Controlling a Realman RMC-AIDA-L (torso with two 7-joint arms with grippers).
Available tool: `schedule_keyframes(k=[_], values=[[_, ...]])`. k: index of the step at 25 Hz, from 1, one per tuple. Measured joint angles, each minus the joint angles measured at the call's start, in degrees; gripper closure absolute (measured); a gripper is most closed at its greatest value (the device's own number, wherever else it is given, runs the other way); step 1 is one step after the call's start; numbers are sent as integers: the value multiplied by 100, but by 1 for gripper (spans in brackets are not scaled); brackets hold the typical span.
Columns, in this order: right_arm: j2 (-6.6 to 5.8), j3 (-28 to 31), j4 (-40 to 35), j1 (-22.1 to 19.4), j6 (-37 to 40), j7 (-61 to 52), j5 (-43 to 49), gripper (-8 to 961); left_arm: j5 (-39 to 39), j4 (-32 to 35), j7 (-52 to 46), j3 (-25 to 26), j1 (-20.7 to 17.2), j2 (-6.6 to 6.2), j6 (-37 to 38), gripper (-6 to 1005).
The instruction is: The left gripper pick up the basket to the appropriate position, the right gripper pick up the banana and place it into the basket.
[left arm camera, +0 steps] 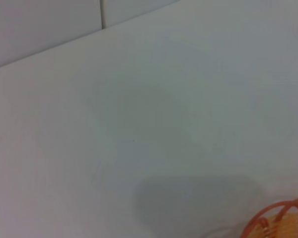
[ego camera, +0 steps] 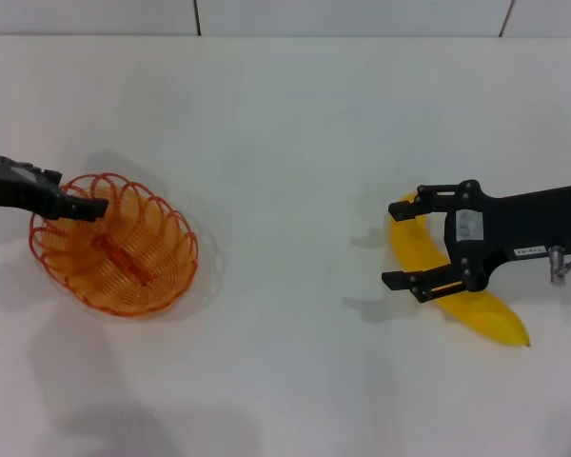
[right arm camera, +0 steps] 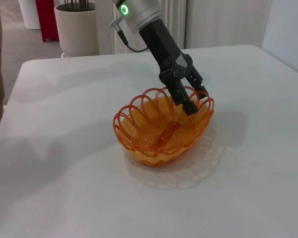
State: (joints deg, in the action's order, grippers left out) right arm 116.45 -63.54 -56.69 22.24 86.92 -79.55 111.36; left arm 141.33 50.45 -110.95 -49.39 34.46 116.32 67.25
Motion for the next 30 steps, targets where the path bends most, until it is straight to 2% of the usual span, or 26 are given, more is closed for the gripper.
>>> schedule_keyframes(k=[24,30], values=[[-18,35,88,53,0,-95,5,62,-52,-301,267,9,40,-1,-284,272],[-18,54,97,53,0,-144,9,62,-134,-275,330,9,43,12,-282,525]])
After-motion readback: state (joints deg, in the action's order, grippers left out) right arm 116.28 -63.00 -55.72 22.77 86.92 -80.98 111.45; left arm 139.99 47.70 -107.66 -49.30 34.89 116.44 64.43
